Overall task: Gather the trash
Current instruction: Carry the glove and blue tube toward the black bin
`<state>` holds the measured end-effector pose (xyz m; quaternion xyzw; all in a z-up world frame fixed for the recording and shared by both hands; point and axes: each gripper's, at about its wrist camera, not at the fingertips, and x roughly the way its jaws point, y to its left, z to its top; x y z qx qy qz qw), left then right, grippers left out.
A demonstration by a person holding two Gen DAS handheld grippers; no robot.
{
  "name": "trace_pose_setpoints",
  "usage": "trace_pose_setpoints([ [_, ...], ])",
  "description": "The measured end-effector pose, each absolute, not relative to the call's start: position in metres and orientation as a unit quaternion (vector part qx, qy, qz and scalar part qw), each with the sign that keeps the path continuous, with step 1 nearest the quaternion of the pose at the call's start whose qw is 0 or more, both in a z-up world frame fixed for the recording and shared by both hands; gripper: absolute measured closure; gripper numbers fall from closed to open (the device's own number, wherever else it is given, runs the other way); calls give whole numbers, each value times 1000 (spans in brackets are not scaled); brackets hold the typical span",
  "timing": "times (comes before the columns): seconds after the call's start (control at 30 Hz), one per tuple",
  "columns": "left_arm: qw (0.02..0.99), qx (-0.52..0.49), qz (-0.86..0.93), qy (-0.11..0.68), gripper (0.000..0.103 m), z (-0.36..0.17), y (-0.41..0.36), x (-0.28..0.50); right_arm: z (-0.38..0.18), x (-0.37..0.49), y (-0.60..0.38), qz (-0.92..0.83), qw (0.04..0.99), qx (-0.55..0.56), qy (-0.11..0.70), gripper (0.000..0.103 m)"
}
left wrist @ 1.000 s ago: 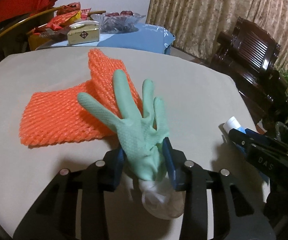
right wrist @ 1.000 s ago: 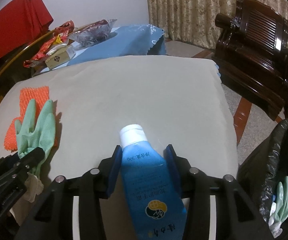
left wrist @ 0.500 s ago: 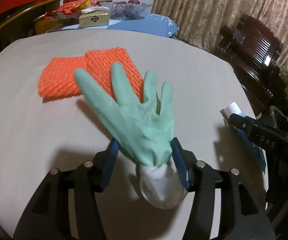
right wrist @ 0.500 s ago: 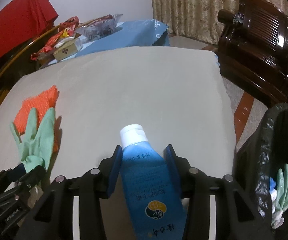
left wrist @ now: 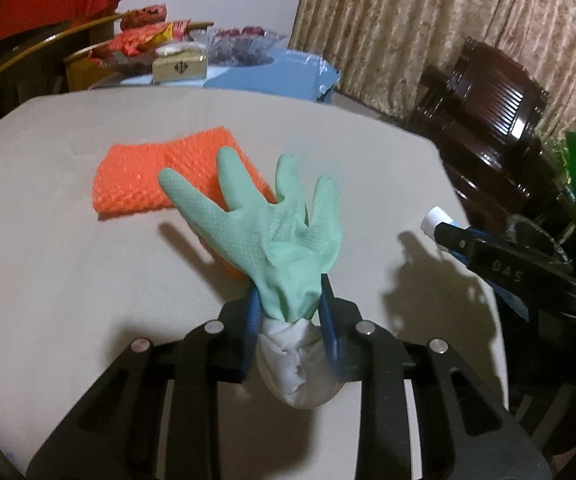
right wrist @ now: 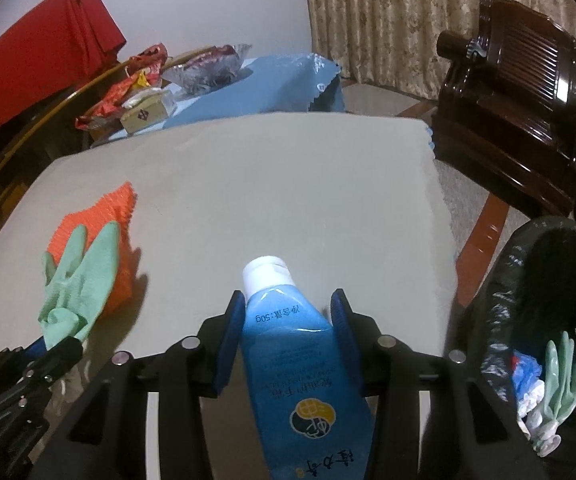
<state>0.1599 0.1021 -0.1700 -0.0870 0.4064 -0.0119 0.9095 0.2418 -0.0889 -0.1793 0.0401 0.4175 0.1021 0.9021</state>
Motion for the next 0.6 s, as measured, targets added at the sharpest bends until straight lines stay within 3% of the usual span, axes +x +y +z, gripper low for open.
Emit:
trace_pose_setpoints([
  [0.6,935,-76,-61,341,77,-104,54,146,-102,199,-128,99,926,57,359,59],
])
